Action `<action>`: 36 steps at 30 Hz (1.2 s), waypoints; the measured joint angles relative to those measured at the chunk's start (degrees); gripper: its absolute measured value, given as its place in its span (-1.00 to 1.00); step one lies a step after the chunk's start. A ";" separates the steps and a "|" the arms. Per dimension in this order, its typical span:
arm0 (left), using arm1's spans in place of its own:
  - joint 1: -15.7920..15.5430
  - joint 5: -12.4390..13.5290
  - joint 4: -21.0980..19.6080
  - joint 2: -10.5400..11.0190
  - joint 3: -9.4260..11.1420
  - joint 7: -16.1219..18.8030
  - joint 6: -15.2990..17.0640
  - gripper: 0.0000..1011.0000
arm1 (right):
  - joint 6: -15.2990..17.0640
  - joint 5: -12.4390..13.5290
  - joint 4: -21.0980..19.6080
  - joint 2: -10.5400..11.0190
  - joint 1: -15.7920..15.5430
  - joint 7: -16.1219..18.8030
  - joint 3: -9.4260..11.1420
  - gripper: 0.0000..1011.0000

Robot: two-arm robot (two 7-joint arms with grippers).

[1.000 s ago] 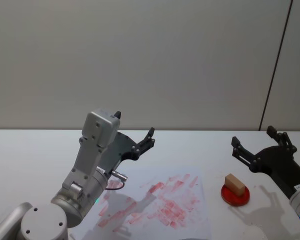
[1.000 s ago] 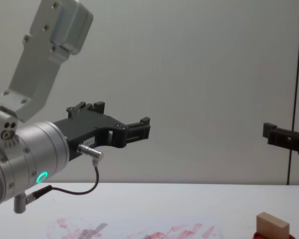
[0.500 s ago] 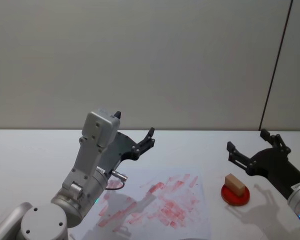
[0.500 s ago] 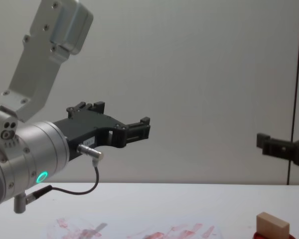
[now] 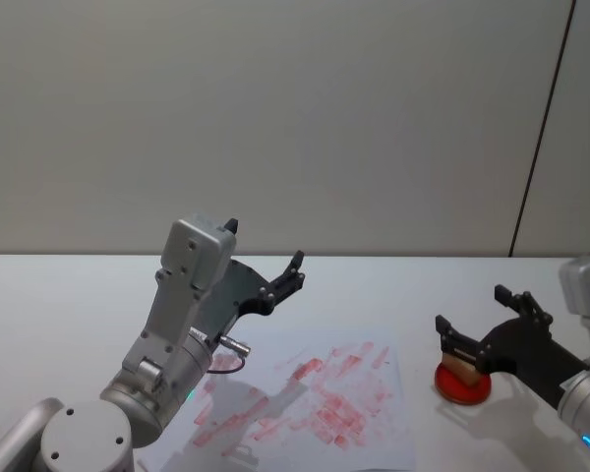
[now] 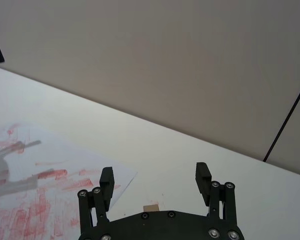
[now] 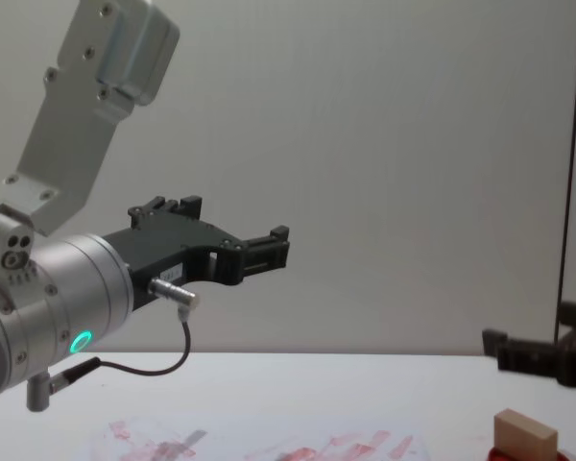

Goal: Use the one hand to pick up the stamp and affix it onto the A4 paper.

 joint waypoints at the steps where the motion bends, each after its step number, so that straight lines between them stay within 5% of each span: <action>1: 0.00 0.00 0.00 0.00 0.00 0.00 0.00 0.98 | 0.23 -0.14 0.27 -0.02 0.13 0.17 -0.02 0.98; 22: 0.00 0.00 0.00 0.00 0.00 0.00 0.00 0.98 | 6.99 -3.37 7.21 -1.13 4.07 4.24 -0.74 0.97; 36: 0.00 0.00 0.00 0.00 0.00 0.01 0.00 0.98 | 10.04 -4.08 9.62 -1.73 6.33 6.38 -0.89 0.19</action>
